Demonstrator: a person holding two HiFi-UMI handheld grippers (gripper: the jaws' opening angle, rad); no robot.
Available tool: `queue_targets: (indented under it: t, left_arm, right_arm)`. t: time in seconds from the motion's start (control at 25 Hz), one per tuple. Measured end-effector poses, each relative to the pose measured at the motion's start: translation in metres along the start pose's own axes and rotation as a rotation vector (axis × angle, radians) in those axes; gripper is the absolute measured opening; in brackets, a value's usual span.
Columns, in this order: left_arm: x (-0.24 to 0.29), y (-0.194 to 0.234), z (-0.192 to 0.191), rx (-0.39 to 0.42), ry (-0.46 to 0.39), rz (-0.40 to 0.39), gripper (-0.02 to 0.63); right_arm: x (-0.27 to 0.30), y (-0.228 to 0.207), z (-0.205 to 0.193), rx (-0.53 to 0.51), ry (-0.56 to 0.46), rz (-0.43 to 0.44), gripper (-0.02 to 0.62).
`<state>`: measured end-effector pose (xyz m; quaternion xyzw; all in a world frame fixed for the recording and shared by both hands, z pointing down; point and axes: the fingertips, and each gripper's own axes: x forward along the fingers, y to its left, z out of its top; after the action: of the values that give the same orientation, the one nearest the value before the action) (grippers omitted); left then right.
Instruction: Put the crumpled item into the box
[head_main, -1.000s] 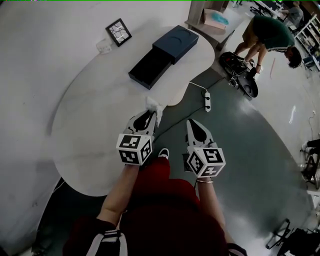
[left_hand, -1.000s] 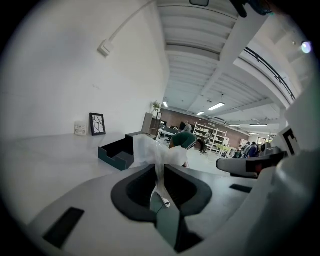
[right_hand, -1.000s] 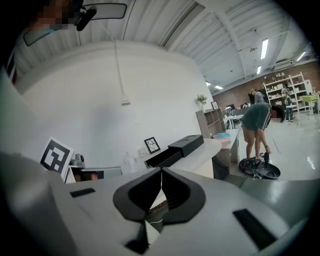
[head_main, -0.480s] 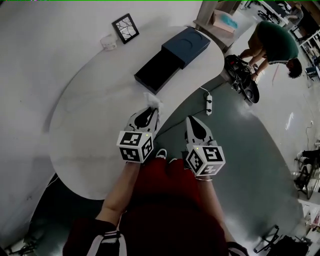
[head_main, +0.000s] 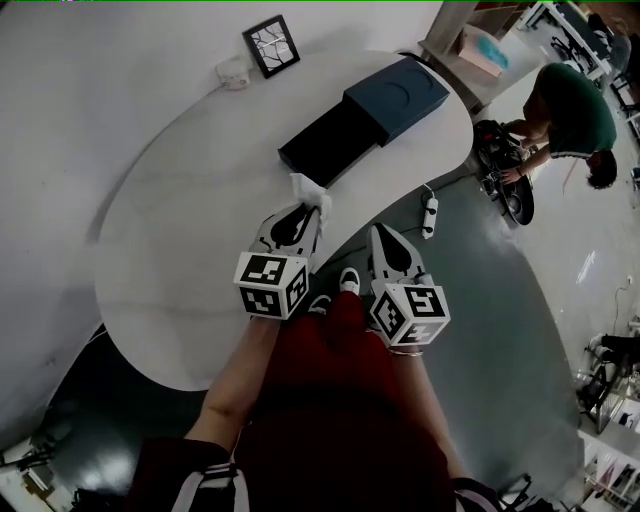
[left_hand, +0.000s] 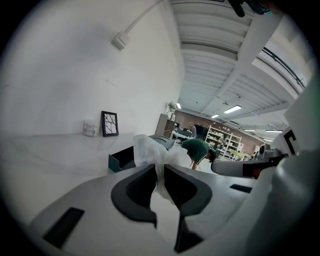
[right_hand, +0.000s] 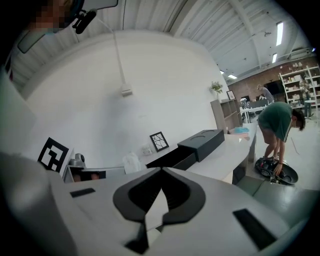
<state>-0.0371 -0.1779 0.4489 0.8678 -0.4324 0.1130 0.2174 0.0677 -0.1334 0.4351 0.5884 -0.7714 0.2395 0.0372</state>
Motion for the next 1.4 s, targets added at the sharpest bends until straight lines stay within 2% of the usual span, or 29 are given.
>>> queue_targets:
  t: [0.36, 0.92, 1.16, 1.4]
  left_arm:
    - [0.029, 0.013, 0.019, -0.005, -0.007, 0.090, 0.072]
    - [0.090, 0.027, 0.057, 0.082, 0.005, 0.171, 0.072]
    - [0.119, 0.034, 0.056, 0.109, 0.043, 0.185, 0.072]
    - [0.138, 0.045, 0.041, 0.129, 0.125, 0.214, 0.073]
  right_arm:
    - [0.039, -0.021, 0.019, -0.019, 0.034, 0.083, 0.015]
    - [0.079, -0.058, 0.039, -0.013, 0.067, 0.142, 0.015]
    - [0.095, -0.066, 0.038, -0.019, 0.091, 0.159, 0.015]
    - [0.104, -0.071, 0.033, -0.023, 0.120, 0.166, 0.015]
